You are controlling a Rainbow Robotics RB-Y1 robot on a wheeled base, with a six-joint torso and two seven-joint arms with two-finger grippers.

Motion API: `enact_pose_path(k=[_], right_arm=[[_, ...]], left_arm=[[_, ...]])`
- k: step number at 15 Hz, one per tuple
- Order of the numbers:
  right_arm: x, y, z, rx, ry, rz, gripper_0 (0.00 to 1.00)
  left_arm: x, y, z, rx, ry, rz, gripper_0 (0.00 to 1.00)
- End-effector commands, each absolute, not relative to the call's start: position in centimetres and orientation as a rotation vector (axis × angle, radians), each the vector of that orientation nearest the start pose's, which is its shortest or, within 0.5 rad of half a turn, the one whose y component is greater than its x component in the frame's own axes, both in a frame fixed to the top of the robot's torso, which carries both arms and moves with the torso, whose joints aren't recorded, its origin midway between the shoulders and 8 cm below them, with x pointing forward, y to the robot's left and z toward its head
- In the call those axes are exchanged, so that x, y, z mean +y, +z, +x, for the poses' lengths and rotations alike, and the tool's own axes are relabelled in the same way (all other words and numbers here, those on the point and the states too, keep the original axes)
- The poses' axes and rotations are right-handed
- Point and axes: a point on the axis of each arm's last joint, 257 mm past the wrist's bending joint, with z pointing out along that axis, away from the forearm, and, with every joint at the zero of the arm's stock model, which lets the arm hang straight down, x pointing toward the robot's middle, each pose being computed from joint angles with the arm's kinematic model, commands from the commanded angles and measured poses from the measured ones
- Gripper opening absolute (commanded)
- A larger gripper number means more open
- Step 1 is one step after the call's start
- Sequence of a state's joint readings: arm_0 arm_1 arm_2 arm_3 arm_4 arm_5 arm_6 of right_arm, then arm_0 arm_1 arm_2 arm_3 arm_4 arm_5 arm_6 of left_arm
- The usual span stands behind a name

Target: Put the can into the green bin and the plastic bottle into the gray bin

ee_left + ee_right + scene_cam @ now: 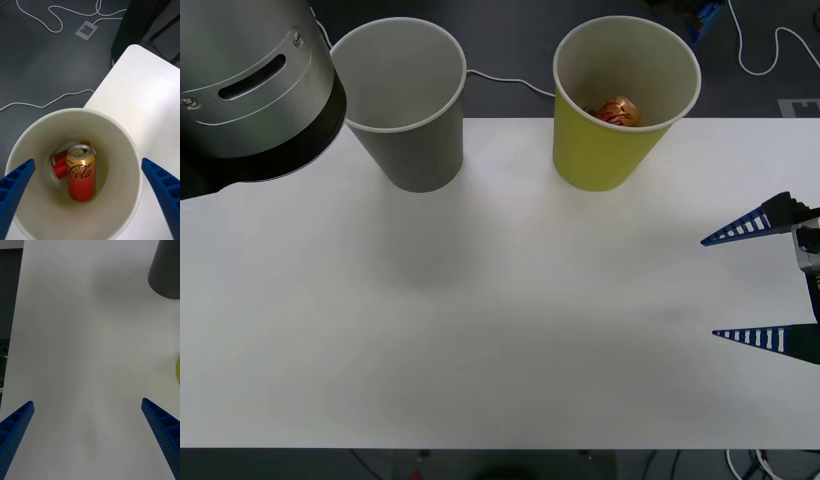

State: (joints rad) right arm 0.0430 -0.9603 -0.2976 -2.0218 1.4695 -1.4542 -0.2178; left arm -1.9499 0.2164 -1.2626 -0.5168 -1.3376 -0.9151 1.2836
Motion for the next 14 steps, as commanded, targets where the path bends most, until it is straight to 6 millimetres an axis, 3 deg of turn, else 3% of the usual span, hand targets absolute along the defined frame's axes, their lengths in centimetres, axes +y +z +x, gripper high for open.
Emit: enact_pose_path(k=[1,3,8,14], right_arm=[[-26.3,-15.3,34.3,1.575,0.257,-1.744,1.00],[-26.3,-15.3,34.3,1.575,0.257,-1.744,1.00],[-26.3,-15.3,34.3,1.575,0.257,-1.744,1.00],[-26.3,-15.3,34.3,1.575,0.257,-1.744,1.00]], left_arm=[[-17.3,5.4,58.1,1.967,-0.264,1.176,1.00],[-16.3,5.7,57.7,1.968,-0.261,1.230,1.00],[-10.7,7.8,56.2,1.994,-0.312,1.348,1.00],[-1.2,9.0,54.2,1.923,-0.380,1.510,1.00]])
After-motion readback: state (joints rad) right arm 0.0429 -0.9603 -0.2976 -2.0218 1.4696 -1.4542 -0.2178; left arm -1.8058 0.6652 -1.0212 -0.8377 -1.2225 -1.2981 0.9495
